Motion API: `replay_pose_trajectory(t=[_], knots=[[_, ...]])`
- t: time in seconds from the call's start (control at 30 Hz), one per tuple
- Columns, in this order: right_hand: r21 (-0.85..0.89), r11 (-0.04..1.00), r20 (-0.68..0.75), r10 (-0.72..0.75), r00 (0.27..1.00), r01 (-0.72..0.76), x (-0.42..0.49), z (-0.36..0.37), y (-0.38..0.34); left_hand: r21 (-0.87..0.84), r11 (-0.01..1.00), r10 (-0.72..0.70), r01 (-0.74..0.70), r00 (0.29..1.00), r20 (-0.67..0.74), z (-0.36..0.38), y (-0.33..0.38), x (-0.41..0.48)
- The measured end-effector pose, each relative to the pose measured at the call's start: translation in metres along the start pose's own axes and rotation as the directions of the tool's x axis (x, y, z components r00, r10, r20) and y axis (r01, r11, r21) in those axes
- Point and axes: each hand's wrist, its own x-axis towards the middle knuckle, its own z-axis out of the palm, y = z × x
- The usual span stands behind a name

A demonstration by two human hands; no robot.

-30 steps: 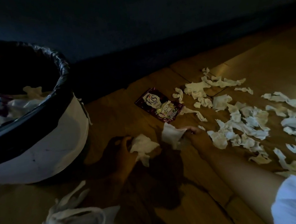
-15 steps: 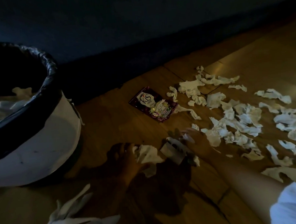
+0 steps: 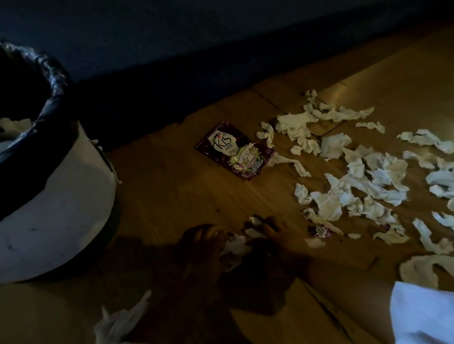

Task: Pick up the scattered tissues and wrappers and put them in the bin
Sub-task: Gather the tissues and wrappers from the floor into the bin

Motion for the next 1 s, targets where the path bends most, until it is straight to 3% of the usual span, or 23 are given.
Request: replay_pose_trajectory(t=[0.07, 0.17, 0.3, 0.4, 0.53, 0.67, 0.8, 0.9, 1.0], knots=[[0.167, 0.980, 0.010, 0.112, 0.994, -0.112, -0.002, -0.008, 0.001, -0.090, 0.991, -0.094, 0.096, 0.995, 0.027, 0.010, -0.002, 0.002], [0.443, 0.891, -0.178, 0.197, 0.964, -0.100, -0.009, -0.020, 0.007, -0.409, 0.888, -0.190, 0.211, 0.978, 0.091, 0.007, -0.001, 0.000], [0.771, 0.635, -0.292, 0.434, 0.852, -0.059, -0.015, -0.027, 0.007, -0.657, 0.741, -0.279, 0.138, 0.953, -0.115, -0.008, 0.005, 0.003], [0.904, 0.428, -0.266, 0.534, 0.802, 0.016, -0.013, -0.045, -0.007, -0.847, 0.503, -0.342, 0.172, 0.940, -0.012, -0.041, 0.024, 0.006], [0.963, 0.228, -0.245, 0.531, 0.811, 0.142, -0.001, -0.092, -0.030, -0.912, 0.381, -0.371, 0.153, 0.928, 0.001, -0.106, 0.040, 0.005], [0.953, 0.191, -0.294, 0.414, 0.862, 0.234, 0.010, -0.159, -0.078, -0.904, 0.426, -0.285, -0.018, 0.946, -0.153, -0.182, 0.025, -0.010], [0.925, 0.164, -0.379, 0.330, 0.864, 0.343, 0.012, -0.237, -0.161, -0.842, 0.525, -0.323, -0.126, 0.885, -0.335, -0.261, -0.006, -0.040], [0.879, 0.136, -0.476, 0.211, 0.854, 0.457, 0.015, -0.281, -0.233, -0.830, 0.517, -0.402, -0.209, 0.797, -0.451, -0.308, -0.042, -0.067], [0.818, 0.105, -0.575, 0.148, 0.805, 0.565, 0.015, -0.309, -0.302, -0.784, 0.576, -0.507, -0.231, 0.652, -0.564, -0.336, -0.092, -0.093]])
